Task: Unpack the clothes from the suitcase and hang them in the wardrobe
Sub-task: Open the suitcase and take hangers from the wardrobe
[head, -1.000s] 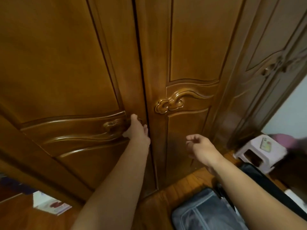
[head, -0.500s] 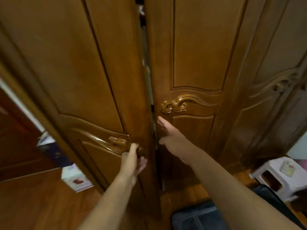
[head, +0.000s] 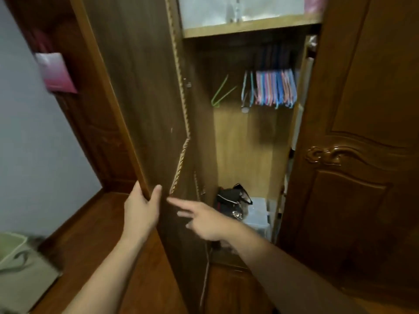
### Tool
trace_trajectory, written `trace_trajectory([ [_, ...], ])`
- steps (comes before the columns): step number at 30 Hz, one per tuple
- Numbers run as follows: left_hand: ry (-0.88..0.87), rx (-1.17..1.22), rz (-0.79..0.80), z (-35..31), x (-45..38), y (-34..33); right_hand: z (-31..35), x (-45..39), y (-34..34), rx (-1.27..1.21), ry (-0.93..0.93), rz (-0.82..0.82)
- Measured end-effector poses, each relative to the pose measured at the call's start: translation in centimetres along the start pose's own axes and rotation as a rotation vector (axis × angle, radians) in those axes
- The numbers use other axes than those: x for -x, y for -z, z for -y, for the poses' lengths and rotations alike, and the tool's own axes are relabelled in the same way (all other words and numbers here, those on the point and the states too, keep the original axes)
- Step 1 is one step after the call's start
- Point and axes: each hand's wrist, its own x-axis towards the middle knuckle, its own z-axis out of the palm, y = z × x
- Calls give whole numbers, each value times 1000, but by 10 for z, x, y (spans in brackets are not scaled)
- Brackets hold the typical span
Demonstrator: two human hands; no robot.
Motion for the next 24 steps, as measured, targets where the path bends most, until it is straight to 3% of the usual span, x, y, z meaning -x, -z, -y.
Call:
trace_trajectory([
  [4, 133, -55, -66, 29, -39, 50, 3, -16, 19, -5, -75, -181],
  [8, 94, -71, -21, 36, -43, 55, -9, -21, 45, 58, -123, -339],
  [13, 44, -121, -26, 40, -32, 37, -15, -19, 62, 79, -144, -406],
  [15, 82, -294, -10, 37, -31, 43, -15, -14, 68, 60, -134, -413],
  [19, 283, -716, 179, 15, -10, 67, -16, -5, 81, 53, -127, -443],
  [22, 292, -746, 305, -14, -2, 50, -19, 1, 94, 73, -126, -463],
  [24, 263, -591, 399, -37, -7, 25, -19, 6, 106, 81, -118, -474],
])
